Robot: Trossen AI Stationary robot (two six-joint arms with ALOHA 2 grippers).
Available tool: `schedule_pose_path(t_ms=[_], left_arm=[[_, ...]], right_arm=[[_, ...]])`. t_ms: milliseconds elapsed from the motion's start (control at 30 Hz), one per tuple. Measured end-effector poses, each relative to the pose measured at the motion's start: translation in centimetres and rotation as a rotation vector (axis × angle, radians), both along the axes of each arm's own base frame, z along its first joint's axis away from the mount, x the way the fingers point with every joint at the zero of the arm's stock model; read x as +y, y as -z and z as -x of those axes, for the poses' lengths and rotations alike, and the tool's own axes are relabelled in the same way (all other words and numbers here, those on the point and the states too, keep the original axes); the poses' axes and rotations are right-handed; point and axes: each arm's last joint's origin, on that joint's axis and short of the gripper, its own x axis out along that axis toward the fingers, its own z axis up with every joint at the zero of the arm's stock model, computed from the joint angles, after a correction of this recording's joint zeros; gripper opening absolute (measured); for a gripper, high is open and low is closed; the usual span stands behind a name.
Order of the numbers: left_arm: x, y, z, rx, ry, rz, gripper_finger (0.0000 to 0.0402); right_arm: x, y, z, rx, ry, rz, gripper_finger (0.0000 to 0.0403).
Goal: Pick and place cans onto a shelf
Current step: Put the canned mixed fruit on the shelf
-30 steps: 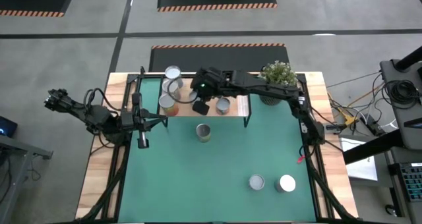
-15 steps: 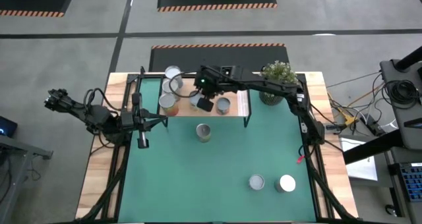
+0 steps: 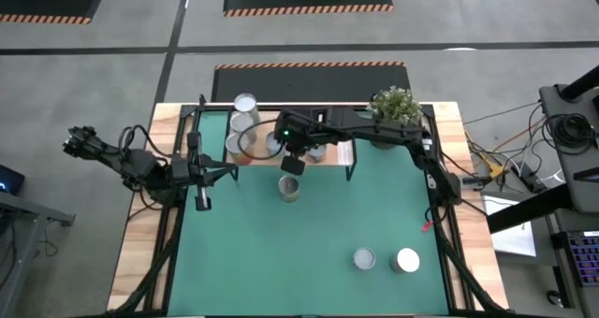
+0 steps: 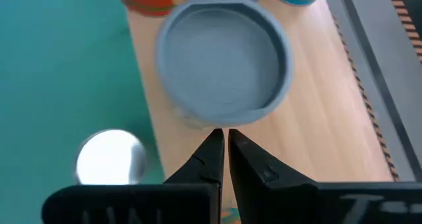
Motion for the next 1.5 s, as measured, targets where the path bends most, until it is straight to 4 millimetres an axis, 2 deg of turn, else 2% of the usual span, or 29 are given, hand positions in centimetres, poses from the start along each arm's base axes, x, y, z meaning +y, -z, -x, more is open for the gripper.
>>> schedule_pose_path(t_ms=[300,400,600,733,1033,1500], left_arm=[[0.0,0.0,0.0,0.001,0.0,0.0,0.0],[0.0,0.0,0.0,0.002,0.0,-0.001,0.0],[-0.1,0.1,-0.1,0.007,0.0,-0.003,0.0],[-0.1,0.1,-0.1,0.008,0.001,-0.003,0.0],[-0.1,0.1,-0.1,0.007,0.0,-0.003,0.0],[-0.1,0.1,-0.1,0.007,0.001,-0.003,0.0]], right_arm=[[0.7,-2.2,0.2,-0.082,-0.094,-0.003,0.0013],[0.1,-2.6,-0.2,-0.147,-0.148,-0.032,0.0013],[-1.1,-2.8,-1.5,-0.263,-0.191,0.036,0.0013],[-1.6,-2.5,-1.8,-0.272,-0.195,0.051,0.0013],[-2.0,-0.2,-3.2,-0.222,-0.179,0.065,0.0013],[-2.6,0.4,-2.5,-0.13,-0.067,0.102,0.0013]])
